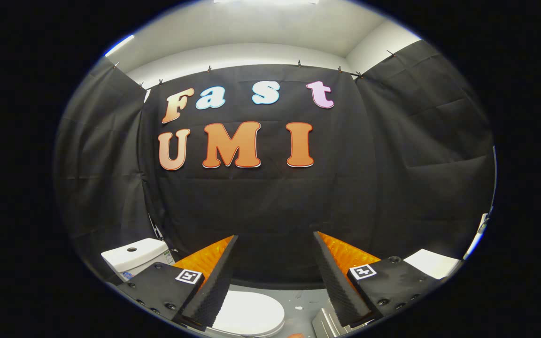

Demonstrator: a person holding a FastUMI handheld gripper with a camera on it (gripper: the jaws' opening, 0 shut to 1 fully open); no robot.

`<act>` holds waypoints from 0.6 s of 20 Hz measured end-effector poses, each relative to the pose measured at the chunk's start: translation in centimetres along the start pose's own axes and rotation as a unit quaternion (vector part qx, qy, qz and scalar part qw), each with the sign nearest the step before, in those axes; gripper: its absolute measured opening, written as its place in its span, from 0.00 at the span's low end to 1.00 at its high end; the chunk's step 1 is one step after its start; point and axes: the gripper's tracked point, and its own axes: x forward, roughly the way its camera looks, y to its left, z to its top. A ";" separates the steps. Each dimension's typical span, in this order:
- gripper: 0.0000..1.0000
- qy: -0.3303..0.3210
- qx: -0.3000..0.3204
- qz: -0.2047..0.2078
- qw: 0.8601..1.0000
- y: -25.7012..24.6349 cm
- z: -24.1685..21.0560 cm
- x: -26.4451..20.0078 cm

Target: Open the toilet lid.

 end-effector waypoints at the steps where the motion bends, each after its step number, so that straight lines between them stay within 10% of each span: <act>1: 0.98 0.000 0.001 0.001 1.000 0.1 -0.1 0.1; 12: 0.98 0.011 -0.002 0.000 1.000 0.2 -1.9 0.1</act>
